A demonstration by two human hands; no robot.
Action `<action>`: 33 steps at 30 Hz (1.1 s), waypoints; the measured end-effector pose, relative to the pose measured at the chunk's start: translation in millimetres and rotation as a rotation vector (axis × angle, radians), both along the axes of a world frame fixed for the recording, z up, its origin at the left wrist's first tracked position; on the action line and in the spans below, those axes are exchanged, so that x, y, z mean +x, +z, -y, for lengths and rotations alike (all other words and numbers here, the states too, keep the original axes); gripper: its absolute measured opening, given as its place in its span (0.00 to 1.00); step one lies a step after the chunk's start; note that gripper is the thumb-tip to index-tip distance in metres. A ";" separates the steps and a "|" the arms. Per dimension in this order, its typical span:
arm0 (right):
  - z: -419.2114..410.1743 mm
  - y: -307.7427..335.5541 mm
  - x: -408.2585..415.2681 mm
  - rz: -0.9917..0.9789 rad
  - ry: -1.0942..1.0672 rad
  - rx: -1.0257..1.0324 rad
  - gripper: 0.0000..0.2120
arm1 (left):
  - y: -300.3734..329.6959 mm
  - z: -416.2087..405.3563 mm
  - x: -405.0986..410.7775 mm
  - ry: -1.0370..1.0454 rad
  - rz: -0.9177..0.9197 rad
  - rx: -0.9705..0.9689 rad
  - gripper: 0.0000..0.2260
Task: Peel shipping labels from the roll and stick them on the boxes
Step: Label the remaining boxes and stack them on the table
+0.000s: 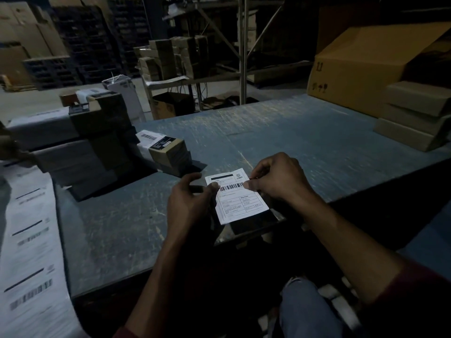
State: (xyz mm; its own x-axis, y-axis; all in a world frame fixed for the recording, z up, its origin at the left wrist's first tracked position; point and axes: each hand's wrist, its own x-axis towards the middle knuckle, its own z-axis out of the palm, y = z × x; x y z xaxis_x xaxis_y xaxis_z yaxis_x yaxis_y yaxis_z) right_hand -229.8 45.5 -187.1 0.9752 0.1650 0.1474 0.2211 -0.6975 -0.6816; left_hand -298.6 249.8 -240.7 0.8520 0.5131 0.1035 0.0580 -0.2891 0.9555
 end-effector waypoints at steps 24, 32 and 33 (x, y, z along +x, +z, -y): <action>37.3 -22.1 10.5 0.106 0.360 0.027 0.18 | 4.4 -5.5 -13.7 -0.325 0.203 0.331 0.16; 50.9 -35.1 16.5 0.096 0.576 -0.031 0.19 | 3.1 -18.4 -34.0 -0.606 -0.031 0.467 0.64; 53.8 -34.8 17.9 0.074 0.602 -0.064 0.23 | 3.2 -19.7 -33.0 -0.627 -0.052 0.476 0.64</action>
